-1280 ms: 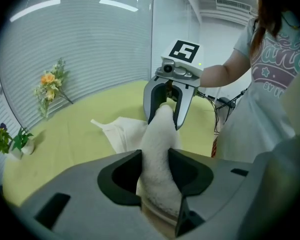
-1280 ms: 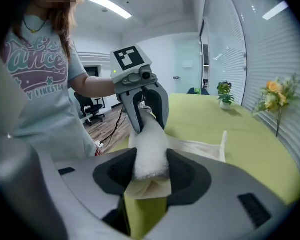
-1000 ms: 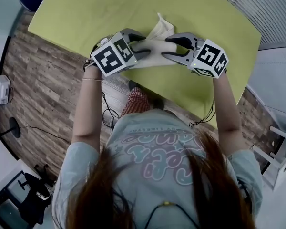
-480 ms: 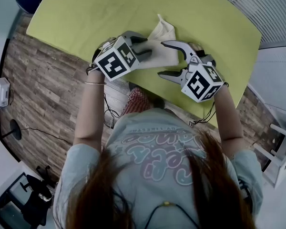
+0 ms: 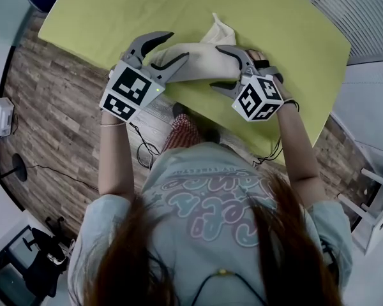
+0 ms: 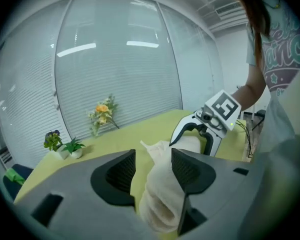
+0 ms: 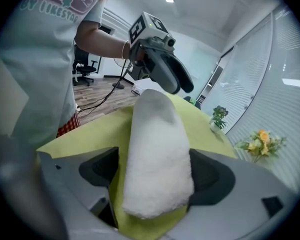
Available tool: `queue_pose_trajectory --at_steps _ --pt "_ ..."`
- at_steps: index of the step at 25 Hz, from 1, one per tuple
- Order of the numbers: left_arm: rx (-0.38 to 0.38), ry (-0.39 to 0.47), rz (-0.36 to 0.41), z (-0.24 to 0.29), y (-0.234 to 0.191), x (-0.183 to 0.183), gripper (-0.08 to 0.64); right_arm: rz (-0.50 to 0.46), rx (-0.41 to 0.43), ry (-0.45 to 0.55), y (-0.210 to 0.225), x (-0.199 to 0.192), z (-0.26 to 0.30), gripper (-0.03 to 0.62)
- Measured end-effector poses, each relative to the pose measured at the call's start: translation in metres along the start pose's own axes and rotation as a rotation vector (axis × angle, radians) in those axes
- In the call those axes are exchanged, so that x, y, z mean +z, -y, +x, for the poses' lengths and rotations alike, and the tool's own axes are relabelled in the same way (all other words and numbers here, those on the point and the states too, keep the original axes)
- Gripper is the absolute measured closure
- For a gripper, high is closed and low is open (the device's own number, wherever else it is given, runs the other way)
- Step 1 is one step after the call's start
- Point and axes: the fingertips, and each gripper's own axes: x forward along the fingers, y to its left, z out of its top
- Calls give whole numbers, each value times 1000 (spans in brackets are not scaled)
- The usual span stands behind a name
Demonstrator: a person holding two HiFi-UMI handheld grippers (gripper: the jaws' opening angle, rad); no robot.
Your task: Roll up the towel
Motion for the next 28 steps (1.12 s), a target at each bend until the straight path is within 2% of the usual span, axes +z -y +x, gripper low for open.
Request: queue_pose_trajectory --at_steps 2,3,6,10,12,14,16,18,20,24,25,27,28 --pt "-18 18 19 -17 11 6 360 -1 3 -3 0 1 -1 156" --pt "-46 1 49 -19 23 6 360 -2 5 -4 -1 2 -1 156" --pt "-106 -112 185 1 59 -11 338 -1 8 -2 -1 1 -3 156" --pt "-75 -289 332 28 69 -45 293 1 21 -4 1 3 0 156" --pt "-35 -337 412 35 63 -56 282 4 31 -5 2 4 4 156" --pt "-7 -354 458 42 58 -62 282 15 37 -1 3 3 5 156" --pt "-7 -357 429 46 57 -65 284 7 25 0 3 4 5 153" --pt "-12 -357 390 47 56 -65 285 -50 -27 -14 7 6 0 152" --pt "-11 -358 390 47 56 -63 302 -102 -81 -27 7 7 -9 153" --pt "-18 -354 393 47 57 -60 334 -145 -143 -49 3 -1 -19 157" --pt "-21 -354 390 47 55 -60 341 -150 -166 -56 6 -4 -18 180" --pt "-38 -355 379 47 53 -60 351 -145 -199 -64 16 -8 -16 306" --pt "-56 -356 371 47 52 -59 356 -124 -191 -63 18 -8 -16 312"
